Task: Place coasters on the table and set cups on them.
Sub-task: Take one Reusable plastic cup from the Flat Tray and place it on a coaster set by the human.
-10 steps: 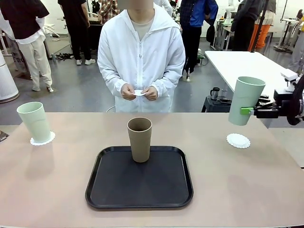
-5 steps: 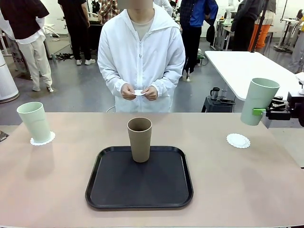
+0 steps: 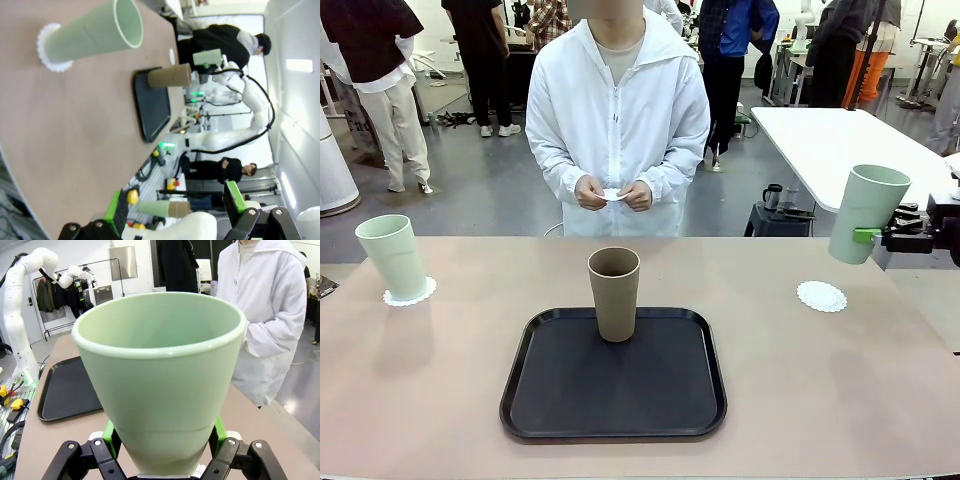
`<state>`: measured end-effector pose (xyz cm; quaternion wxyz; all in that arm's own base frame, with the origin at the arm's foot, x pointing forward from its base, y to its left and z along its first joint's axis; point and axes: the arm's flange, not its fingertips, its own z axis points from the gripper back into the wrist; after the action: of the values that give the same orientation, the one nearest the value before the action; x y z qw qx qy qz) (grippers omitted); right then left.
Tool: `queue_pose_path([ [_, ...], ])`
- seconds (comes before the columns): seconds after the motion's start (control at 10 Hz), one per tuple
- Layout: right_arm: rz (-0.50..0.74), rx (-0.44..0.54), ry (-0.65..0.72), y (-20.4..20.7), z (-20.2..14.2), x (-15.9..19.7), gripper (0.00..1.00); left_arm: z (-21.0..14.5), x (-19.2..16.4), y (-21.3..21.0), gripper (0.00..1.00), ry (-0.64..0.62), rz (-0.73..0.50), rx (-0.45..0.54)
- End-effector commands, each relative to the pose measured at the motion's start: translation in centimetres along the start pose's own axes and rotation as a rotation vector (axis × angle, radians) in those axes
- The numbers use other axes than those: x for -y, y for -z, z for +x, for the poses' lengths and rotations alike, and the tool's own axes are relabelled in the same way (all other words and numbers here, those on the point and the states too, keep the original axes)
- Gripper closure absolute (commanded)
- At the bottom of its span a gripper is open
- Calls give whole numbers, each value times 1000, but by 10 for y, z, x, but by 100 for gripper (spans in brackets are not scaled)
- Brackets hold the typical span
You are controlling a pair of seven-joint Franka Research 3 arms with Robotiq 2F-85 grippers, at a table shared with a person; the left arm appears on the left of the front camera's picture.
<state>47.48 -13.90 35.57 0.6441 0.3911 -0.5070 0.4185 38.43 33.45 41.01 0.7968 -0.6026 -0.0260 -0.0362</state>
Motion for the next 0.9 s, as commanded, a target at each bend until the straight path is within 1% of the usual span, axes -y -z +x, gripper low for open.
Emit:
queue_pose_path([
  [0.0, 8, 1, -1, 1, 1, -1, 18, -1, 2, -1, 0, -4, 4, 0],
  [0.1, 0, 0, 0, 0, 0, 0, 18, -1, 2, -1, 0, -4, 4, 0],
  [0.4, -13, -19, -36, 30, -22, 37, 18, -1, 2, -1, 0, -4, 4, 0],
  [0.6, -11, -61, -84, 43, -38, 45, 18, -1, 2, -1, 0, -4, 4, 0],
  [0.8, 11, -85, -84, 43, -55, 55, 18, -1, 2, -1, 0, -4, 4, 0],
])
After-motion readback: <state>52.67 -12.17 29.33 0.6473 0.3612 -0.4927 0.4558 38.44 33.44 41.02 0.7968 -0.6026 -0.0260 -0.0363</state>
